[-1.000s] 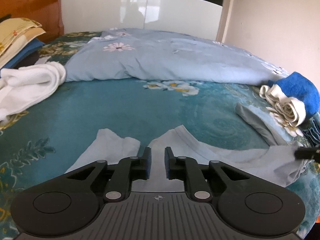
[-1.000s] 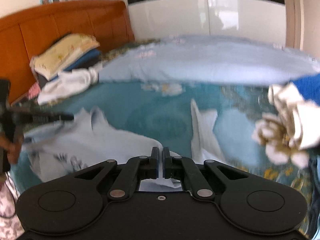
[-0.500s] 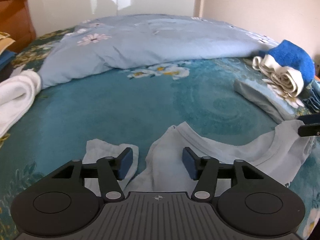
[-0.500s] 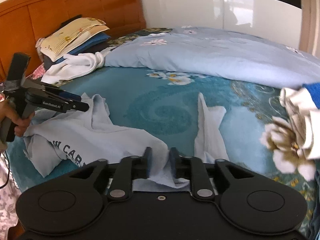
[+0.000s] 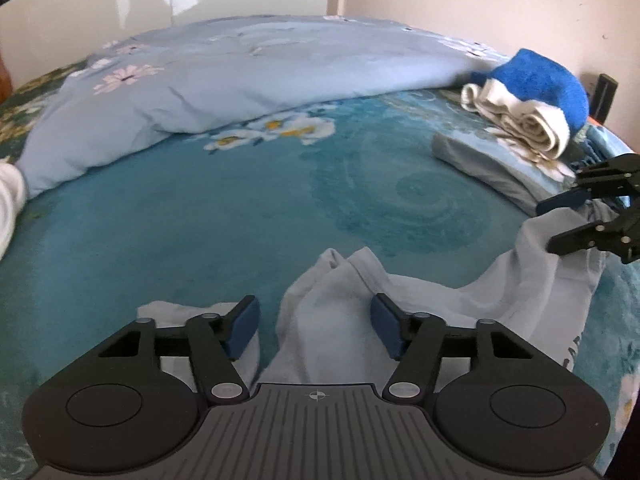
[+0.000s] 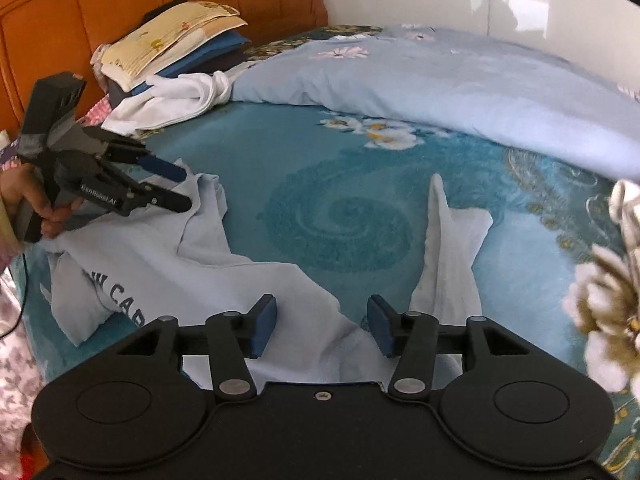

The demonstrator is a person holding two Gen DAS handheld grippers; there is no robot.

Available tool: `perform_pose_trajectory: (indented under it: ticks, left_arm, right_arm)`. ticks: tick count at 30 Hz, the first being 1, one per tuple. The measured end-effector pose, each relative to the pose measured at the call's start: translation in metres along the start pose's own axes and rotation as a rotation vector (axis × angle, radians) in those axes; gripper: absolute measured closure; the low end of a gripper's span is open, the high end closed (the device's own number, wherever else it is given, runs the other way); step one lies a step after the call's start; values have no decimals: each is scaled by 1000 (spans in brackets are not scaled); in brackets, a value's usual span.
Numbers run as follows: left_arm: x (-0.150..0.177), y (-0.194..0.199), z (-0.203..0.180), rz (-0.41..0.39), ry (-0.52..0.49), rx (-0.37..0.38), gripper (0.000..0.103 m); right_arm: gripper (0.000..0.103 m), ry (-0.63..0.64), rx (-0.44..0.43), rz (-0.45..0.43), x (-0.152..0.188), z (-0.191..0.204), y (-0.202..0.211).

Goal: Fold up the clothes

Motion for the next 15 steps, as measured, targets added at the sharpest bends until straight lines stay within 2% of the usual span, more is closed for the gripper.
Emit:
perform_pose_trajectory:
  ticks: [3,6,10,13,15]
  left_arm:
    - [4,-1,-2,2,16,20,50]
    - [7,2,-5,-5,10,9,52]
    - [12,9,-11,-6,10,-5,61]
    - [13,16,-16,-23,7,-23,67]
    - [15,20,-19,-35,5,-35,70]
  right_arm:
    - [54,-20,-27,10,3,1,-3]
    - [64,-36,-51,12,6,3,-2]
    - [88,-49,-74,6,9,10,2]
    - [95,-30,-65,-5,10,17,7]
    - [95,-19,-53,-21,9,21,13]
Point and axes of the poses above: each gripper's, at about its wrist camera, not at the fingertips, and y roughly against the way its jaws point, z to its left, x to its underside, the point moved 10 cm from there along -y, roughly the way its jaws point, and after that the axes turned 9 degrees about y, right-handed, at the moved point
